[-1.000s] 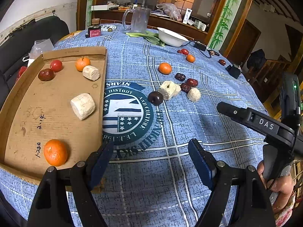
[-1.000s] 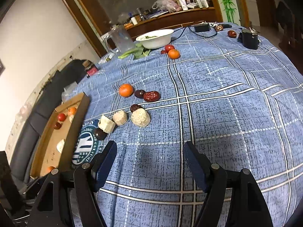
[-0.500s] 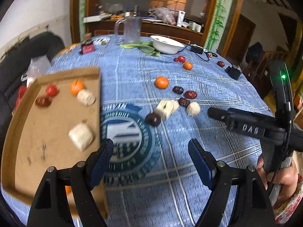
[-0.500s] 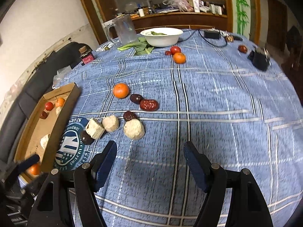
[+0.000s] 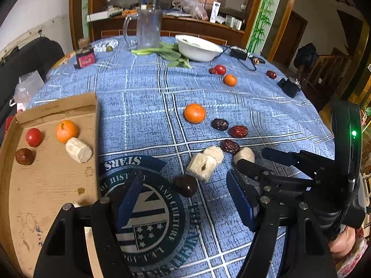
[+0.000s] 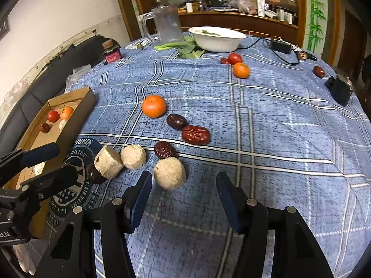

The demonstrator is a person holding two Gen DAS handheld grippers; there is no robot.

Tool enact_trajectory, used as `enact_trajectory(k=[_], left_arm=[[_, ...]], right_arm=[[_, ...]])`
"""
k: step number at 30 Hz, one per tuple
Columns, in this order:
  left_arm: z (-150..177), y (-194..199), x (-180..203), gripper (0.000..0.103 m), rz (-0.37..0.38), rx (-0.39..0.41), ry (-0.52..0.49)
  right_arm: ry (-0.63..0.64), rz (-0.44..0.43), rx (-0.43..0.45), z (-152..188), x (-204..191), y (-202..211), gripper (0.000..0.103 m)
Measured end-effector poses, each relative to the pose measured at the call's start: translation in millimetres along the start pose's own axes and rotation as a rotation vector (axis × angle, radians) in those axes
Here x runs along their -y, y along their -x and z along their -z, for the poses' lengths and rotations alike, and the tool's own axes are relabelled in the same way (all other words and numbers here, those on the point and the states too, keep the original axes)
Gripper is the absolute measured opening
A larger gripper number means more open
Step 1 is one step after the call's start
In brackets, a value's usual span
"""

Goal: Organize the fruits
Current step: 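Grasp a beige cake with the left tool while the right tool grasps another cake, then carry both cakes into the cardboard tray and open both tools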

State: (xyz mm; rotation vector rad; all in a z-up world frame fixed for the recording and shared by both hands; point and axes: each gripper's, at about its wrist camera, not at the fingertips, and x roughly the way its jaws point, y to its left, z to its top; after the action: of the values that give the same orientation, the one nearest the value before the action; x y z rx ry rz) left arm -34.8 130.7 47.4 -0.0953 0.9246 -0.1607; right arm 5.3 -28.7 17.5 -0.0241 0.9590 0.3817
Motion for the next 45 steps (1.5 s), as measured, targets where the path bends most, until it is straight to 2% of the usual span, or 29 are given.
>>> enact_trajectory(k=[2,3,5,7,10,12,13,14,15,16,20,22,30,38,43,45], left_arm=[[-1,-7,1,0.073,-0.002,-0.017,-0.005],[-1,-12,2,0.073,-0.005,-0.027,-0.012],[-1,-18,5,0.072,-0.007,-0.038,-0.023],[-3,-23,10,0.068,-0.008,-0.049,-0.041],[-6,-33,18,0.068,-0.014,-0.065,-0.079],[-8,-40,21,0.059,-0.023,-0.082,-0.100],[-9,-45,22,0.046,-0.023,-0.098,-0.106],[-9,-50,23,0.038,-0.018,-0.118,-0.111],[-9,-50,24,0.038,-0.025,-0.108,-0.119],[-9,-49,26,0.032,-0.029,-0.100,-0.127],[-7,-41,25,0.032,-0.030,-0.080,-0.115],[-6,-34,24,0.032,-0.021,-0.066,-0.101],[2,10,19,0.032,0.032,-0.002,-0.068],[17,55,2,0.032,0.032,0.061,-0.037],[30,73,-17,0.032,0.031,0.082,0.003],[35,74,-24,0.032,0.036,0.084,0.024]], right_arm=[[0.013,0.007,-0.003,0,-3,-5,0.056],[0.027,0.015,0.002,0,-5,-6,0.046],[0.026,-0.006,-0.002,0,-5,-5,0.036],[0.015,0.001,-0.003,1,-3,-2,0.034],[-0.011,-0.001,-0.008,4,5,2,0.034],[-0.026,-0.004,-0.013,6,10,5,0.034],[-0.027,-0.004,-0.014,8,11,6,0.034],[-0.024,-0.002,-0.015,9,11,7,0.034],[-0.016,-0.001,-0.013,11,11,8,0.035],[-0.008,0.004,-0.010,11,10,8,0.035],[0.005,0.015,-0.004,12,6,7,0.034],[-0.020,-0.013,0.000,13,9,10,0.027],[-0.054,-0.029,0.034,17,8,31,0.024],[-0.006,-0.024,0.078,21,-17,63,0.021],[-0.106,-0.025,0.060,26,5,58,0.024],[-0.105,-0.027,0.046,27,5,52,0.036]])
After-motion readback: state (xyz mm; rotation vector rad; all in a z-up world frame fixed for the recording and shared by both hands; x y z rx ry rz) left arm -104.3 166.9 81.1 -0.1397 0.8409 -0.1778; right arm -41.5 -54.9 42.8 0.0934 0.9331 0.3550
